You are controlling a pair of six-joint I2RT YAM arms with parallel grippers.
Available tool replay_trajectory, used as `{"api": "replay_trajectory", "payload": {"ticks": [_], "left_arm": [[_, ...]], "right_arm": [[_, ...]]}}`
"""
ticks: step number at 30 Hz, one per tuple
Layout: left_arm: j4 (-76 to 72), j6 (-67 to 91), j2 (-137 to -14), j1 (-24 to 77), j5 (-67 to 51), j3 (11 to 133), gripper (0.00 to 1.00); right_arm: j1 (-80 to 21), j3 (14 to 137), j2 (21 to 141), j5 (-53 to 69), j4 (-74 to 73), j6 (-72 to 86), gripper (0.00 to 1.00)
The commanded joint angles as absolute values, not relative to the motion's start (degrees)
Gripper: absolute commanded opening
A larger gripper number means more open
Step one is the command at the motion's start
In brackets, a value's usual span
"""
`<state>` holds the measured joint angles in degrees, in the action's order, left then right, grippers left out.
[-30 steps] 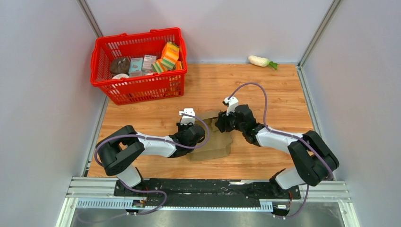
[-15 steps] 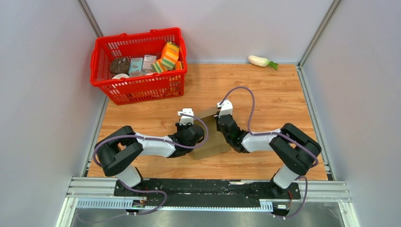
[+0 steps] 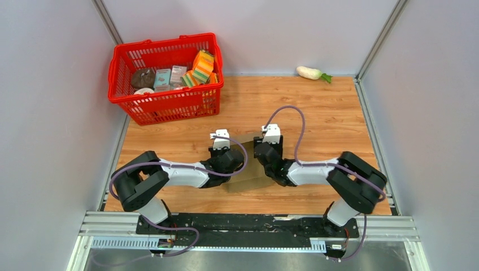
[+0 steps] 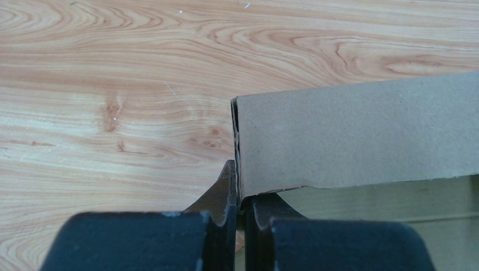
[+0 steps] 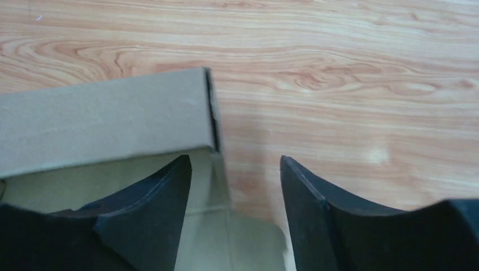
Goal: Fold the paper box
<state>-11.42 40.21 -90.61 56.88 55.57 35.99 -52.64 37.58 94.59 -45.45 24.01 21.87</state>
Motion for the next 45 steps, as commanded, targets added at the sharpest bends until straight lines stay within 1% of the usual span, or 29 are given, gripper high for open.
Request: {"api": "replay_trajectory", "payload": {"ticks": [1, 2, 4, 5, 7, 8, 10, 11, 12, 14, 15, 16, 17, 18, 20, 21, 22, 23, 24, 25, 26, 27, 29, 30, 32, 33, 39, 43, 45], "left_arm": [[-6.0, 41.0, -89.6, 57.4, 51.4, 36.2, 0.0], [-6.1, 40.8, -89.4, 57.4, 51.2, 35.9, 0.06], [-6.6, 40.3, -88.5, 57.4, 50.5, 35.2, 0.17], [-6.7, 40.3, -88.0, 57.4, 50.2, 34.5, 0.3], [-6.6, 39.9, -85.3, 57.4, 48.4, 33.8, 0.41], [-6.4, 40.0, -83.9, 57.4, 47.5, 32.9, 0.52], [-4.6, 40.3, -79.1, 57.3, 43.8, 31.9, 0.6], [-3.6, 40.3, -77.2, 57.2, 42.3, 30.9, 0.76], [-1.9, 40.5, -72.9, 57.0, 40.8, 30.8, 0.76], [5.1, 41.9, -67.8, 57.0, 37.1, 29.5, 0.77], [6.8, 42.3, -61.7, 57.0, 36.0, 28.7, 0.77], [10.6, 42.6, -58.2, 56.9, 33.5, 26.9, 0.77], [12.0, 42.5, -54.5, 56.6, 32.1, 25.9, 0.74], [12.6, 41.7, -47.4, 56.3, 29.8, 24.7, 0.72], [13.1, 38.3, -41.1, 54.7, 20.5, 22.7, 0.72], [13.2, 37.2, -37.3, 54.3, 17.0, 22.7, 0.72], [13.4, 34.7, -36.5, 54.2, 11.2, 23.6, 0.73], [13.8, 33.3, -36.2, 54.3, 8.6, 24.5, 0.74], [14.0, 31.7, -38.0, 54.2, 5.7, 25.4, 0.74], [13.5, 27.8, -39.7, 54.2, 0.3, 27.2, 0.74], [13.1, 26.4, -41.8, 54.4, -2.1, 28.0, 0.74], [13.2, 24.9, -46.7, 55.7, -3.4, 29.1, 0.74], [10.6, 19.4, -51.7, 59.0, -3.0, 31.3, 0.74], [10.1, 17.6, -56.7, 63.3, -1.5, 32.3, 0.74], [7.8, 12.8, -61.4, 66.5, 3.4, 34.7, 0.75], [6.6, 11.4, -65.9, 67.7, 5.0, 35.2, 0.77], [10.2, -1.9, -82.1, 76.5, 15.8, 45.2, 0.78], [16.2, -8.1, -91.4, 81.2, 26.6, 53.4, 0.79], [16.5, -10.2, -95.9, 83.9, 31.0, 54.7, 0.79]], "right_arm": [[-51.9, 36.0, 83.1, -41.9, 10.8, 28.5, 0.73], [-51.8, 36.6, 81.4, -40.5, 3.2, 30.7, 0.76], [-51.7, 35.9, 76.2, -36.2, -3.0, 31.6, 0.88], [-51.3, 35.3, 74.4, -34.2, -7.4, 32.1, 0.9], [-51.2, 34.1, 68.8, -28.9, -12.1, 32.7, 0.98], [-50.4, 33.4, 67.2, -25.3, -13.6, 32.6, 1.0], [-49.5, 32.6, 63.7, -17.9, -17.2, 34.7, 1.0], [-48.6, 32.1, 62.8, -14.9, -18.6, 35.3, 1.0], [-48.3, 31.4, 61.8, -8.9, -18.6, 35.9, 1.0], [-48.3, 30.9, 61.5, -5.2, -19.6, 36.8, 1.0], [-48.3, 30.1, 61.5, -3.2, -19.8, 37.5, 1.0], [-48.3, 29.7, 61.8, -2.8, -19.7, 37.4, 0.99], [-48.1, 29.4, 62.1, -2.5, -19.5, 37.2, 0.97], [-48.2, 29.4, 63.4, -2.5, -19.5, 36.7, 0.93], [-48.0, 30.0, 65.1, -3.6, -19.8, 35.8, 0.9], [-48.0, 30.1, 65.4, -5.3, -19.7, 35.7, 0.85], [-47.9, 29.7, 65.5, -6.5, -19.1, 35.9, 0.83], [-47.7, 29.4, 65.7, -7.5, -18.5, 35.8, 0.81], [-47.6, 29.3, 65.8, -8.3, -17.7, 35.7, 0.76], [-47.3, 29.2, 66.2, -8.0, -16.1, 35.3, 0.75], [-46.8, 29.0, 67.2, -8.0, -15.2, 34.5, 0.73], [-46.3, 28.9, 67.9, -7.7, -14.3, 34.5, 0.67], [-44.1, 28.8, 70.2, -5.0, -11.4, 34.7, 0.53], [-43.4, 28.8, 70.9, -1.4, -10.3, 34.9, 0.38], [-42.8, 29.4, 72.2, 1.3, -9.4, 35.6, 0.26], [-42.8, 29.4, 72.3, 2.8, -9.5, 35.7, 0.19], [-41.9, 29.4, 68.6, 5.6, -14.2, 36.9, 0.02], [-40.1, 31.5, 67.5, 10.1, -19.6, 36.6, 0.0], [-38.5, 31.4, 66.4, 13.8, -20.0, 36.8, 0.0]]}}
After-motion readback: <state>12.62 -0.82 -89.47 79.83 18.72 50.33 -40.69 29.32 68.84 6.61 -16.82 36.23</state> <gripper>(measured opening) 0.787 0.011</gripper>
